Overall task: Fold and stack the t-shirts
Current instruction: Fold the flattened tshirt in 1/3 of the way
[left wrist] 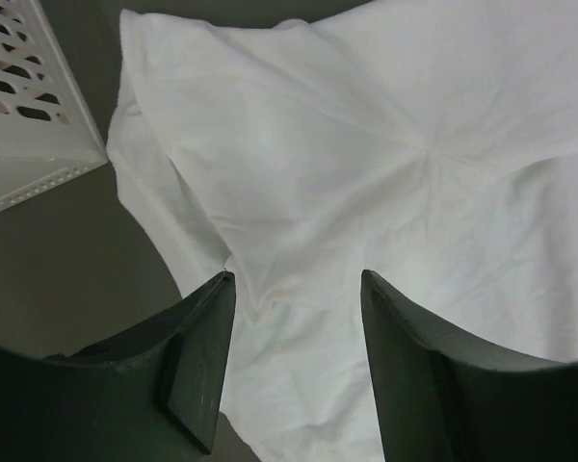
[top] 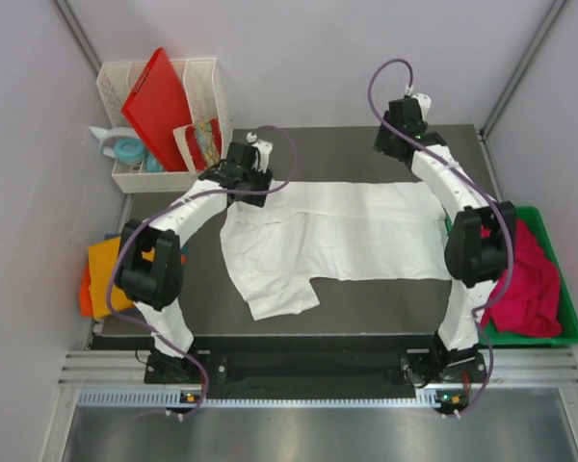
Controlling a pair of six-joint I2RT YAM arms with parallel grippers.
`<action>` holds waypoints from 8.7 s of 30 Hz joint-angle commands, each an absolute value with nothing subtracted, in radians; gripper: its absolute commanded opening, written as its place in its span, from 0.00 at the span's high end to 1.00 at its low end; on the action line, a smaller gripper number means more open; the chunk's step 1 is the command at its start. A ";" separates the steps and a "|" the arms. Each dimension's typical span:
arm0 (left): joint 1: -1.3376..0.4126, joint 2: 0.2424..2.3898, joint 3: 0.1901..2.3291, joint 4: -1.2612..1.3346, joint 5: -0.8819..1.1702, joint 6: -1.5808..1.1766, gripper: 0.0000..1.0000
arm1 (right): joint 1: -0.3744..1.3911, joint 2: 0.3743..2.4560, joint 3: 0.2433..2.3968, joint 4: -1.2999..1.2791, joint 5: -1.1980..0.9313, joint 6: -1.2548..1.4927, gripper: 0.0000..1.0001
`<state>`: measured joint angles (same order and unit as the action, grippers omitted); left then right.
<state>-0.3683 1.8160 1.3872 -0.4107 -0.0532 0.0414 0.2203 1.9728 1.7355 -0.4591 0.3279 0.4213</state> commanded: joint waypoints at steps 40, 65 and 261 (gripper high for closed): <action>-0.298 1.755 1.249 -0.278 -0.005 0.012 1.00 | 0.529 1.302 0.996 -0.496 0.491 0.661 0.59; -0.298 2.028 1.660 -0.353 -0.032 -0.021 0.52 | 0.563 1.354 0.969 -0.474 0.492 0.673 0.59; -0.259 2.240 1.753 -0.442 0.084 -0.028 0.98 | 0.907 2.037 1.288 -0.268 0.093 0.799 1.00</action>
<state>-0.2661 2.2177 1.7088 -0.4347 0.0998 -0.0254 0.8677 2.0281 1.3079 -0.1352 0.1055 0.8001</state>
